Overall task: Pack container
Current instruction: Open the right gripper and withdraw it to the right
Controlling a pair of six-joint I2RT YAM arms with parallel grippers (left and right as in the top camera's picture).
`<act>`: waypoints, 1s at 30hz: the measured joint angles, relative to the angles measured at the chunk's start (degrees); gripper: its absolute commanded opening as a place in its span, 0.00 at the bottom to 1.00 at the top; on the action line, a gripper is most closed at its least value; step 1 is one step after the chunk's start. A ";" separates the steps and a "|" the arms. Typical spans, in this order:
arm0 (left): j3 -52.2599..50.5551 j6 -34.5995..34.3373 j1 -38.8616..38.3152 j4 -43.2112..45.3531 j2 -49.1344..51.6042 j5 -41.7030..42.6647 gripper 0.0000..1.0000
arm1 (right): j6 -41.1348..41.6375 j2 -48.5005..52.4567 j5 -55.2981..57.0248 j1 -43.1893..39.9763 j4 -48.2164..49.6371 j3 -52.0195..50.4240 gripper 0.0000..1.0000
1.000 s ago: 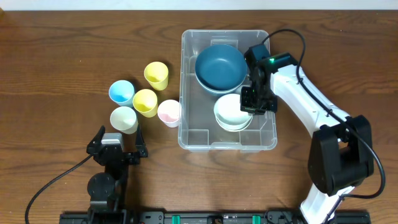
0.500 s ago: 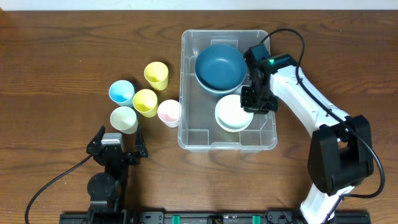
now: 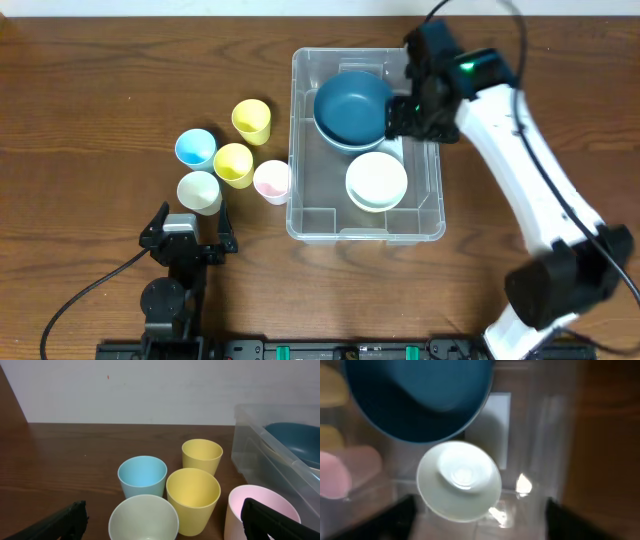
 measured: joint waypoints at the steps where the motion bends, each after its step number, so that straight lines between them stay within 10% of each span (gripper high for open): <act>1: 0.00 0.00 0.00 0.00 0.00 0.00 0.98 | 0.87 -1.44 1.79 -0.31 -1.29 1.27 0.99; 14: 0.00 0.00 0.00 0.00 0.00 0.00 0.98 | 12.24 -8.24 11.96 -21.35 -10.93 0.68 0.99; 30: 0.00 0.00 0.00 0.00 0.00 0.00 0.98 | 15.82 -7.98 10.10 -25.75 13.05 -28.81 0.99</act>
